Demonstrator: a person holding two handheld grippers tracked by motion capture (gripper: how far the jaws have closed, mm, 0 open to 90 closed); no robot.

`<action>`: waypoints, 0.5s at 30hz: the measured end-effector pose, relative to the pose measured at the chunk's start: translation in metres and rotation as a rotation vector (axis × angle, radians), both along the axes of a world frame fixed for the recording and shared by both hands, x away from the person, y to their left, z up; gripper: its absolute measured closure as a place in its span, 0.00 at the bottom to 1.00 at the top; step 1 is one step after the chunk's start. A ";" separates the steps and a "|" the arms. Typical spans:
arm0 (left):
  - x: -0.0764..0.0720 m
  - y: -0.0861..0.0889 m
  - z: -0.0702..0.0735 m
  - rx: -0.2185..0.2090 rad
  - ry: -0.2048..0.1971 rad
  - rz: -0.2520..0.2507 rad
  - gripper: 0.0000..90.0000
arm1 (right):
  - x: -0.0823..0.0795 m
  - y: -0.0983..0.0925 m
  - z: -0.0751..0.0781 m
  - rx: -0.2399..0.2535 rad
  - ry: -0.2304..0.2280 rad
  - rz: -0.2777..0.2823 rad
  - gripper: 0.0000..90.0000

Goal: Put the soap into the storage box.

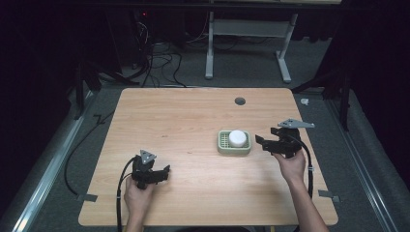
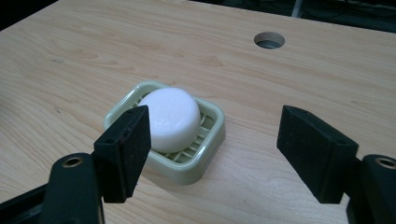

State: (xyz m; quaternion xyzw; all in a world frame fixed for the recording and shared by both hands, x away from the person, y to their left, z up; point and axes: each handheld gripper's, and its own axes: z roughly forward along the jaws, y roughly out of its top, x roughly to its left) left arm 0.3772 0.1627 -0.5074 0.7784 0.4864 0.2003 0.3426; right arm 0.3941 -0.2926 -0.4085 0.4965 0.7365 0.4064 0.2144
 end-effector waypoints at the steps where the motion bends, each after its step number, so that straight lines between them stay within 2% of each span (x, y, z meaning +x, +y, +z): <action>1: 0.000 0.000 0.000 0.000 0.000 0.000 0.19 | -0.001 -0.001 0.000 0.001 -0.003 -0.001 0.30; 15: 0.000 0.000 0.000 0.000 -0.001 0.000 0.19 | -0.015 -0.016 0.000 0.025 -0.017 -0.035 0.30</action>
